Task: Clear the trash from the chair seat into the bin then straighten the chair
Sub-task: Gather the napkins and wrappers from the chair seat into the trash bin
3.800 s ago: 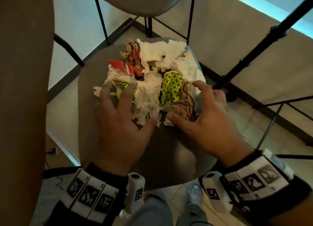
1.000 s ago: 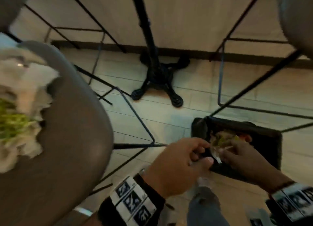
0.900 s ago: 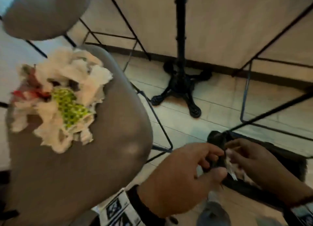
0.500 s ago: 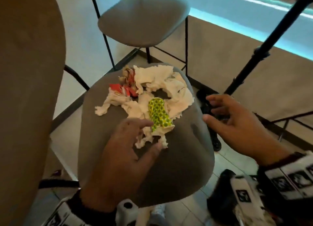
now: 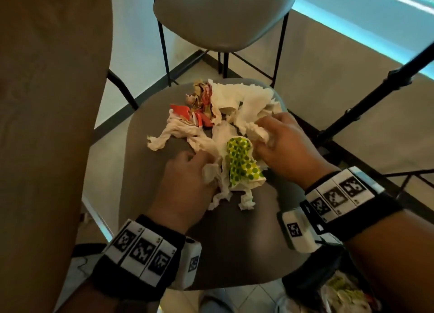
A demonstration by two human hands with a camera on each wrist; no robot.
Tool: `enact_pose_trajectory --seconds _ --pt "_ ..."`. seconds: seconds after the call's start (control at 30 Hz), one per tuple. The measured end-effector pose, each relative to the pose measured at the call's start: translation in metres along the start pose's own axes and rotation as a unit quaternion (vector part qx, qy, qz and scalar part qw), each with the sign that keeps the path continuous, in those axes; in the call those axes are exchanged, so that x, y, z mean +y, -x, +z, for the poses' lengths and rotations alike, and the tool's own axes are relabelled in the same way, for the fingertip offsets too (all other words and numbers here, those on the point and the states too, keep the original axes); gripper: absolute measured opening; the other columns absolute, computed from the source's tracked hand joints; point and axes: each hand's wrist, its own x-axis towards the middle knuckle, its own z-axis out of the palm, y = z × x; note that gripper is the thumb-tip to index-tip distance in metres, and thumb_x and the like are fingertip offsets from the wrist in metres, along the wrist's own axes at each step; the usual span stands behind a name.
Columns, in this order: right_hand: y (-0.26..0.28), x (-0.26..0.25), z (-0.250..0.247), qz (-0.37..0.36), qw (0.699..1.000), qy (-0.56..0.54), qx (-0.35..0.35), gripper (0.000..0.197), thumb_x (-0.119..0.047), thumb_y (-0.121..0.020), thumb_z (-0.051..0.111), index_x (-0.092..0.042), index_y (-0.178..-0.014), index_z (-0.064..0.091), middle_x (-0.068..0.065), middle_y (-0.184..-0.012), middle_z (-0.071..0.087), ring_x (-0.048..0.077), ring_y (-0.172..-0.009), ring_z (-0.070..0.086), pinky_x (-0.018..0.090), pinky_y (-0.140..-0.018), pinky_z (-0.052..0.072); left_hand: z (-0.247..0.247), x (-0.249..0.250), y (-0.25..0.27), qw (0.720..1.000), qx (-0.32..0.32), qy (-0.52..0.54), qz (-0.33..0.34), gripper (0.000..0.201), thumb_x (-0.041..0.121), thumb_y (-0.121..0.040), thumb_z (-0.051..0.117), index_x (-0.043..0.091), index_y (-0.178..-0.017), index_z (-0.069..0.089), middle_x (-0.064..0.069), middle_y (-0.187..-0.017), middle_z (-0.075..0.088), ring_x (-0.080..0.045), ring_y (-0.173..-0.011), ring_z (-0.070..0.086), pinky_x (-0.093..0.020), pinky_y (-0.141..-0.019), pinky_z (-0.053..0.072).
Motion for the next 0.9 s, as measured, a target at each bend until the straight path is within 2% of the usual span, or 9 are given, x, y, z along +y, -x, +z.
enact_pose_trajectory --seconds 0.1,0.2,0.23,0.37,0.43,0.6,0.73,0.87,0.9 --pt "-0.002 0.001 0.000 -0.009 1.000 -0.020 -0.001 0.027 -0.028 -0.095 0.067 -0.023 -0.122 0.066 0.001 -0.118 0.052 0.016 -0.101 0.050 0.013 -0.074 0.035 -0.004 -0.001 0.000 1.000 0.003 0.027 0.003 0.018 0.027 -0.095 0.064 0.034 -0.112 0.060 0.006 -0.116 0.053 -0.008 -0.098 0.049 -0.017 -0.070 0.037" --pt "0.000 0.000 -0.006 -0.020 0.998 -0.060 0.005 0.003 -0.019 -0.093 0.066 -0.022 -0.094 0.066 0.000 -0.096 0.061 0.013 -0.086 0.057 0.010 -0.067 0.039 -0.010 -0.001 0.006 0.998 0.035 0.043 0.011 0.011 0.021 -0.096 0.059 0.032 -0.097 0.056 0.007 -0.102 0.054 -0.006 -0.086 0.049 -0.015 -0.065 0.033" --pt "0.002 -0.001 -0.008 -0.025 0.997 -0.079 0.008 0.006 -0.018 -0.093 0.066 -0.022 -0.089 0.064 -0.002 -0.090 0.062 0.013 -0.083 0.059 0.007 -0.063 0.040 -0.012 -0.001 0.009 0.997 0.052 0.054 0.015 0.010 0.021 -0.096 0.059 0.031 -0.094 0.057 0.006 -0.097 0.054 -0.006 -0.084 0.050 -0.017 -0.065 0.036" --pt "0.011 -0.002 -0.015 -0.009 0.991 -0.131 0.021 0.016 -0.016 -0.095 0.063 -0.023 -0.080 0.061 -0.007 -0.074 0.059 -0.001 -0.069 0.058 0.005 -0.058 0.042 -0.018 -0.001 0.023 0.990 0.102 0.088 0.032 0.010 0.020 -0.093 0.062 0.028 -0.089 0.057 0.004 -0.085 0.056 -0.011 -0.074 0.057 -0.033 -0.060 0.052" --pt "0.015 -0.002 -0.019 0.002 0.989 -0.147 0.035 0.020 -0.016 -0.094 0.062 -0.025 -0.077 0.058 -0.008 -0.071 0.058 -0.005 -0.061 0.056 0.006 -0.056 0.042 -0.021 0.002 0.030 0.986 0.128 0.102 0.039 0.010 0.018 -0.092 0.063 0.026 -0.089 0.058 0.001 -0.082 0.057 -0.013 -0.069 0.059 -0.032 -0.056 0.051" --pt "0.023 -0.001 -0.027 0.028 0.982 -0.173 0.077 0.012 -0.018 -0.094 0.062 -0.015 -0.082 0.060 -0.004 -0.069 0.056 0.000 -0.055 0.051 0.008 -0.048 0.040 -0.027 0.007 0.045 0.980 0.158 0.115 0.047 0.012 0.016 -0.090 0.064 0.023 -0.084 0.057 -0.003 -0.075 0.058 -0.017 -0.062 0.058 -0.030 -0.051 0.047" --pt "0.034 0.004 -0.027 0.051 0.975 -0.198 0.082 0.019 -0.020 -0.095 0.065 -0.024 -0.078 0.058 -0.008 -0.067 0.056 -0.005 -0.053 0.053 0.007 -0.048 0.040 -0.029 0.010 0.054 0.983 0.147 0.109 0.032 0.012 0.018 -0.092 0.062 0.024 -0.085 0.055 -0.005 -0.078 0.061 -0.021 -0.067 0.062 -0.043 -0.055 0.057" --pt "0.052 0.013 -0.035 0.060 0.967 -0.220 0.113 0.013 -0.020 -0.093 0.067 -0.024 -0.081 0.061 0.001 -0.074 0.063 0.005 -0.061 0.057 0.017 -0.054 0.046 -0.035 0.024 0.068 0.976 0.190 0.092 0.059 0.008 0.013 -0.091 0.063 0.016 -0.088 0.056 0.001 -0.073 0.058 -0.008 -0.063 0.058 -0.016 -0.047 0.047" --pt "0.058 0.016 -0.039 0.063 0.964 -0.226 0.123 0.013 -0.020 -0.093 0.066 -0.023 -0.081 0.062 0.003 -0.075 0.063 0.009 -0.062 0.057 0.021 -0.056 0.047 -0.037 0.031 0.074 0.974 0.203 0.074 0.073 0.008 0.012 -0.090 0.064 0.015 -0.089 0.057 0.001 -0.074 0.058 -0.006 -0.063 0.057 -0.013 -0.047 0.045"
